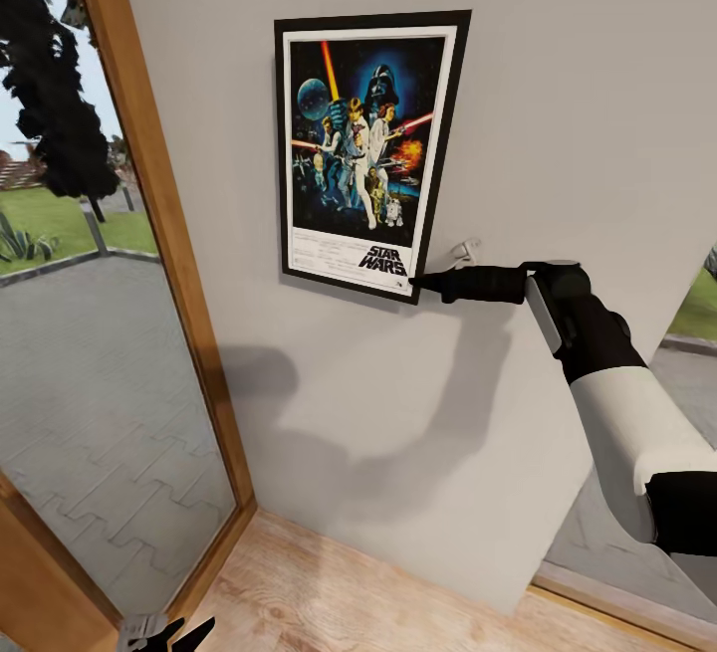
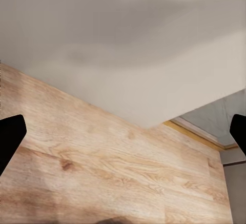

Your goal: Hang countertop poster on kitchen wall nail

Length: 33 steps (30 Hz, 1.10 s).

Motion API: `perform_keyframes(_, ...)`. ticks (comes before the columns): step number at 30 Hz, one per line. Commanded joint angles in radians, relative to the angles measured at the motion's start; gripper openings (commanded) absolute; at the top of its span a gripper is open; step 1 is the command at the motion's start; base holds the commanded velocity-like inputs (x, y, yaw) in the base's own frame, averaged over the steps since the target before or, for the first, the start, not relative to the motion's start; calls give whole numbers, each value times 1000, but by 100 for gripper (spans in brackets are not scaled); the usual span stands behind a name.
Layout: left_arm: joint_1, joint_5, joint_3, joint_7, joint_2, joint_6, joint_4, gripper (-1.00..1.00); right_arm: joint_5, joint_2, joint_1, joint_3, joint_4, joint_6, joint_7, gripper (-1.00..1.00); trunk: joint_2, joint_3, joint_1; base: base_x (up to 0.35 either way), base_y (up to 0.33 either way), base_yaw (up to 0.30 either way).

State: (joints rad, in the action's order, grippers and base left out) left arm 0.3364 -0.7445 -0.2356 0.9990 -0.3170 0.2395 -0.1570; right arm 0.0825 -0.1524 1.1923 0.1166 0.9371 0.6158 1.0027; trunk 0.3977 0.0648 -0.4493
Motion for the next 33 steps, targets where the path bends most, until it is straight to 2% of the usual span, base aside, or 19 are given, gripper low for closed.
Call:
perform_keyframes(1,1,-7,-8,1,-1,6,1,100,10,-1,1,3,0,9,-3,-100,2,2,-1,30,30,0)
perform_keyframes(33,1,-7,-8,2,-1,6,1,100,10,-1,1,3,0,9,-3,-100,2,2,-1,3,3,0)
